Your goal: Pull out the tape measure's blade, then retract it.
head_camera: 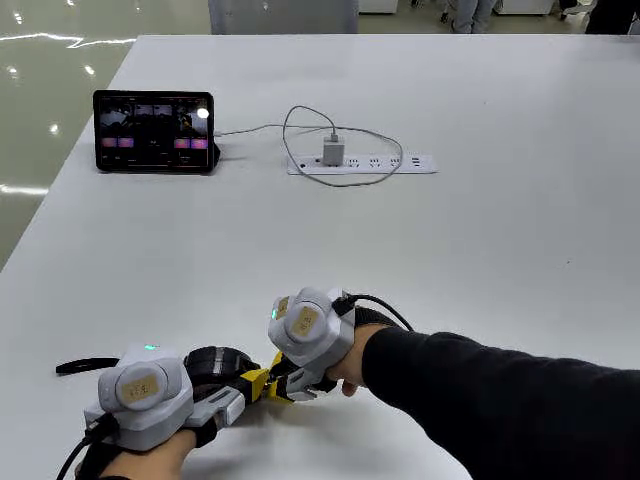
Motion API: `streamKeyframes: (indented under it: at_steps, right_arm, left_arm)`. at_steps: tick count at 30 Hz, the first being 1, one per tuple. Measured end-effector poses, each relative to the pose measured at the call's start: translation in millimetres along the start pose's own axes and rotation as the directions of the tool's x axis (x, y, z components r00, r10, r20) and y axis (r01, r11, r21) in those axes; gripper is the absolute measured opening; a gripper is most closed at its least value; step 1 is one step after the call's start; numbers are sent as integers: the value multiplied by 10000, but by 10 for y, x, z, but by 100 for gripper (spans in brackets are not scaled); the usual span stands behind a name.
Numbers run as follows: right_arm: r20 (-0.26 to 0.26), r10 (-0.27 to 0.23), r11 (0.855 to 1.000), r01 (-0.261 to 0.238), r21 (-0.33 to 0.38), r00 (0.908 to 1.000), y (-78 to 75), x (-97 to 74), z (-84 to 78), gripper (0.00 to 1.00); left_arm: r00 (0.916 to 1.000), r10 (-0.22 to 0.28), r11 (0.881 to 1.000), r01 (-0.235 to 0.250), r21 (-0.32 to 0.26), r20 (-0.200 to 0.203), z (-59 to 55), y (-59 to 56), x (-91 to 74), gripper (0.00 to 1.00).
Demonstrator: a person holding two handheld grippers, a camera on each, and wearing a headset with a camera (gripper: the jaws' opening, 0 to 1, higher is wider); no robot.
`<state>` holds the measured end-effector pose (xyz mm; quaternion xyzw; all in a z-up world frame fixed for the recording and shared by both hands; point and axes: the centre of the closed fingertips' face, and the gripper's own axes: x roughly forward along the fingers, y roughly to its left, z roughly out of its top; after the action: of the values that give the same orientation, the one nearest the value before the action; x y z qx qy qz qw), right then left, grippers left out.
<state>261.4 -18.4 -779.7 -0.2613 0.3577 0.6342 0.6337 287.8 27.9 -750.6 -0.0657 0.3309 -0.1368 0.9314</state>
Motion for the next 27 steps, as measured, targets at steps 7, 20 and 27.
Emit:
streamKeyframes:
  at_steps: [7,20,27]
  right_arm:
    - [28,-13,10000,13,85,10000,-1,5,5,12]
    - [-67,-59,9998,58,-176,10000,11,9,3,13]
    - [-88,-253,9995,251,-182,9996,-11,-5,1,17]
  left_arm:
    - [10000,-9,10000,9,5,9,-1,2,5,62]
    - [10000,-11,9998,11,177,13,-6,0,12,63]
    - [9997,-120,9986,131,517,-216,-19,-7,9,64]
